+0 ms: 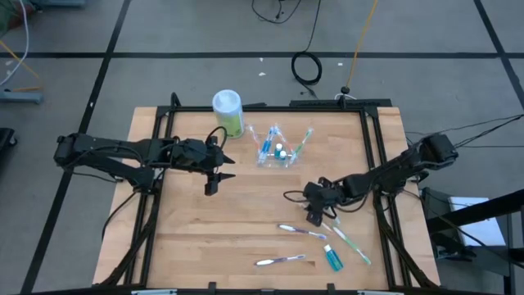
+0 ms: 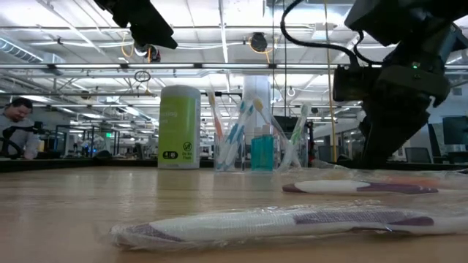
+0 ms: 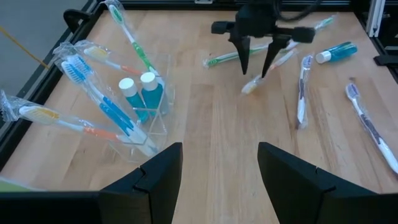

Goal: Pick & Place toothbrushing station
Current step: Put the orange toothbrush into the transparent organizer

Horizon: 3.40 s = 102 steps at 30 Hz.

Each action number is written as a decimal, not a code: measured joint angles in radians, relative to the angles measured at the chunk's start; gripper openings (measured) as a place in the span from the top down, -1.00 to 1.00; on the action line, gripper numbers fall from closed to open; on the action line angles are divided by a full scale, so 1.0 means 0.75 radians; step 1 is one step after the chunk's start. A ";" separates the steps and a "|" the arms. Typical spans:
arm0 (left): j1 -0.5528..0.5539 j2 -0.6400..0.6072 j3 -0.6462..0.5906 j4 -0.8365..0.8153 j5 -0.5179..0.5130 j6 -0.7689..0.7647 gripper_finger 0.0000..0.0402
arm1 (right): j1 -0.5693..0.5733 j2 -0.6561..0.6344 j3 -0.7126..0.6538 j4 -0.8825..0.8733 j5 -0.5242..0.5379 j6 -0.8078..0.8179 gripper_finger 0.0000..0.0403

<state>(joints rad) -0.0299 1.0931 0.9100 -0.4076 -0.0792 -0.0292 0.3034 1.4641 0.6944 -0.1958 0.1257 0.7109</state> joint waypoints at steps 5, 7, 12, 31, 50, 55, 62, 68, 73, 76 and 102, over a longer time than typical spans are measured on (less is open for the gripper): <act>-0.001 0.000 0.000 0.000 0.000 -0.001 -0.08 | 0.004 0.078 0.003 0.017 0.000 -0.007 0.16; -0.001 0.000 0.000 0.000 -0.001 -0.001 -0.08 | -0.001 0.093 0.006 0.016 -0.013 -0.043 0.16; -0.001 0.000 0.000 0.000 -0.001 -0.001 -0.08 | -0.001 0.098 0.005 0.010 -0.018 -0.147 0.29; 0.001 0.000 0.000 0.000 -0.001 0.010 -0.08 | -0.145 0.084 -0.003 0.340 -0.050 -0.053 0.94; 0.001 0.000 0.000 -0.001 -0.001 0.027 -0.08 | -0.493 -0.132 0.002 1.315 0.427 -1.141 0.97; 0.001 0.000 0.000 -0.001 -0.001 0.027 -0.08 | -0.606 -0.034 0.001 1.336 0.430 -1.136 0.97; 0.000 0.000 0.000 -0.001 -0.001 0.027 -0.08 | -0.672 0.108 -0.006 1.328 0.465 -0.949 0.97; -0.001 0.000 0.000 -0.015 -0.001 0.027 -0.08 | -0.600 0.101 -0.078 1.378 0.717 -0.887 0.96; -0.001 0.000 -0.001 -0.022 -0.001 0.027 -0.08 | -0.497 0.101 -0.199 1.572 0.860 -0.813 0.96; -0.004 0.000 -0.001 -0.021 0.000 0.027 -0.08 | -0.452 0.100 -0.268 1.652 0.930 -0.856 0.96; -0.006 -0.001 -0.001 -0.018 -0.001 0.022 -0.08 | -0.341 0.099 -0.417 1.709 0.946 -0.790 0.84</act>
<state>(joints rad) -0.0341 1.0927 0.9096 -0.4213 -0.0795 -0.0123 0.0479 1.5382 0.3820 1.0858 0.8352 0.1187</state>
